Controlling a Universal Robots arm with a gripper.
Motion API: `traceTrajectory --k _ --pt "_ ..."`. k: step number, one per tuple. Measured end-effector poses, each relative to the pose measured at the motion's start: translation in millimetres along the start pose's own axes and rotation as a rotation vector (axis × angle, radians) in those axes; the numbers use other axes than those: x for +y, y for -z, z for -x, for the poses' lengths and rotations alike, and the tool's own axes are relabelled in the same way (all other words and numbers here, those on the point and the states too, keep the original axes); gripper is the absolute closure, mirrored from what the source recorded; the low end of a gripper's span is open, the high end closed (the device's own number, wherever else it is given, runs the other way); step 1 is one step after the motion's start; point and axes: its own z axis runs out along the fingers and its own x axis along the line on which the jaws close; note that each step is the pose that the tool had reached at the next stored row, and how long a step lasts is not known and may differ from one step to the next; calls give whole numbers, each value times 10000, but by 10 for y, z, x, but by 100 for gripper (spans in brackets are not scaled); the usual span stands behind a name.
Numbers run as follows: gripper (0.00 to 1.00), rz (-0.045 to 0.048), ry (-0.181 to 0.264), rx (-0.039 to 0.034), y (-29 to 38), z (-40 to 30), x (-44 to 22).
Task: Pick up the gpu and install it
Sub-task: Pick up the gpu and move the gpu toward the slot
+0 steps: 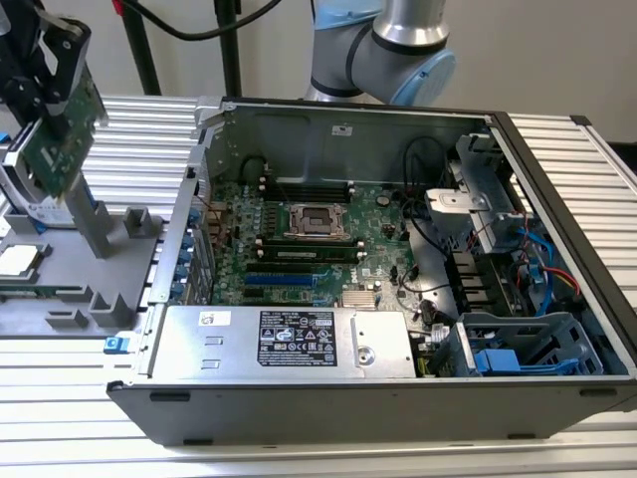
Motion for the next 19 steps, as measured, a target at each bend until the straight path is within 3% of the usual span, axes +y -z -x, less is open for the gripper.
traceTrajectory --k 12,19 --pt "100 0 2 0 67 4 4" --pt "100 0 0 1 67 80 5"
